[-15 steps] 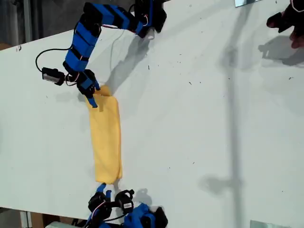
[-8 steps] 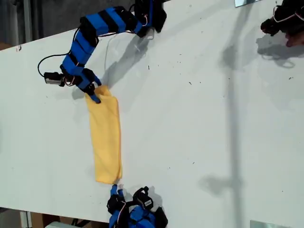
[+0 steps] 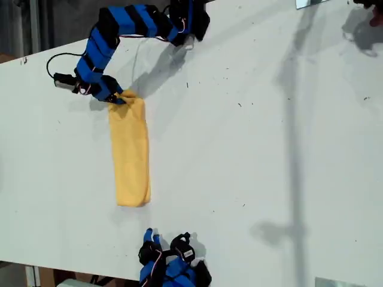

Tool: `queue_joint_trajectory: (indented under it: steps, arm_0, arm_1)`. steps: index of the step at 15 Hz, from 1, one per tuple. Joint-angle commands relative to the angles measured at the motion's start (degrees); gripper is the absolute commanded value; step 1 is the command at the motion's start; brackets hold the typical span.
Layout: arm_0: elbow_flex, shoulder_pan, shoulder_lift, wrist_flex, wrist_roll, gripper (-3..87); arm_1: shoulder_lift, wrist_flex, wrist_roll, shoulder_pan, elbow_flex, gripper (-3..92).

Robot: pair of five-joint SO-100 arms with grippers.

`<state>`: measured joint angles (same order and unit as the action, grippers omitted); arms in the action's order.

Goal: Grasp corners of a square towel and fold twice.

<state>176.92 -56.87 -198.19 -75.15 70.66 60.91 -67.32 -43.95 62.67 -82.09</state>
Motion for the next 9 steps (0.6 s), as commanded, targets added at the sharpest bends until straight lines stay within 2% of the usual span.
queue_joint_trajectory:
  steps: [1, 4, 7, 9]
  arm_0:
    - [0.09, 0.88, -0.26, -0.44, 0.62, 10.6]
    - [0.18, 1.05, -0.26, -0.44, 0.62, 10.6]
    - [0.18, 1.05, -0.35, -0.44, 0.62, 10.6]
    - [0.18, 0.79, -0.35, -0.44, 0.44, 10.6]
  arm_1:
    - [10.46, 4.66, -2.29, 5.45, -12.83, -0.1]
    - [20.92, 7.91, -3.6, 8.61, -22.59, -0.1]
    - [29.79, 7.12, -3.69, 2.46, -22.06, -0.1]
    - [34.28, 3.52, -5.71, -0.62, -17.23, -0.1]
